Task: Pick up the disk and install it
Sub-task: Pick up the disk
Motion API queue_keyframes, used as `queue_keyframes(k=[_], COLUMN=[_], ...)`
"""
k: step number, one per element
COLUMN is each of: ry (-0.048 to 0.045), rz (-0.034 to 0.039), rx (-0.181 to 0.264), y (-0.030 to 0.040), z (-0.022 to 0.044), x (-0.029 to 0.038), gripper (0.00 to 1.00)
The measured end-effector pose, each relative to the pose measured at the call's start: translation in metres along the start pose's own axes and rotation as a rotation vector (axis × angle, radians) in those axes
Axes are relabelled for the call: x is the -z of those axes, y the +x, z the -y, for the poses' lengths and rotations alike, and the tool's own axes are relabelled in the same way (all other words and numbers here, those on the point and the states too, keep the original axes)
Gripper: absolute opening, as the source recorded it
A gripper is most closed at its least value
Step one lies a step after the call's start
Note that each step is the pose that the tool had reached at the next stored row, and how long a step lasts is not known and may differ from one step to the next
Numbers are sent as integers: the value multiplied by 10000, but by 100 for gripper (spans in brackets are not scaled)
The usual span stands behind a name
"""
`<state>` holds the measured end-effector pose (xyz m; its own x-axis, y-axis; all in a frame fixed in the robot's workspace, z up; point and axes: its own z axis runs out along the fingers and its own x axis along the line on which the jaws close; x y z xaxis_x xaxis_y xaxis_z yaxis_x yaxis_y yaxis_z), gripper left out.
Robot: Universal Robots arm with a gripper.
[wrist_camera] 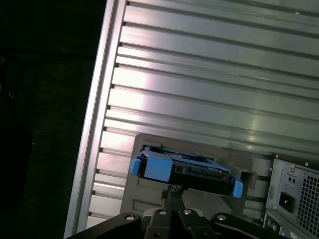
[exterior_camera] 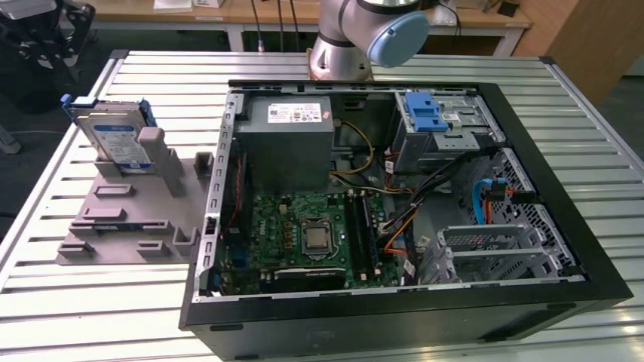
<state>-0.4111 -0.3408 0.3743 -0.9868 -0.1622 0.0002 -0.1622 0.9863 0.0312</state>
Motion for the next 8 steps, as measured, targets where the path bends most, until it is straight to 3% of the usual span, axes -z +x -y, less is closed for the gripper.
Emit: queue_keyframes(k=[8], ry=[1], rz=[-32], rx=[1013], y=[0], z=[0], x=[-1], gripper=[11])
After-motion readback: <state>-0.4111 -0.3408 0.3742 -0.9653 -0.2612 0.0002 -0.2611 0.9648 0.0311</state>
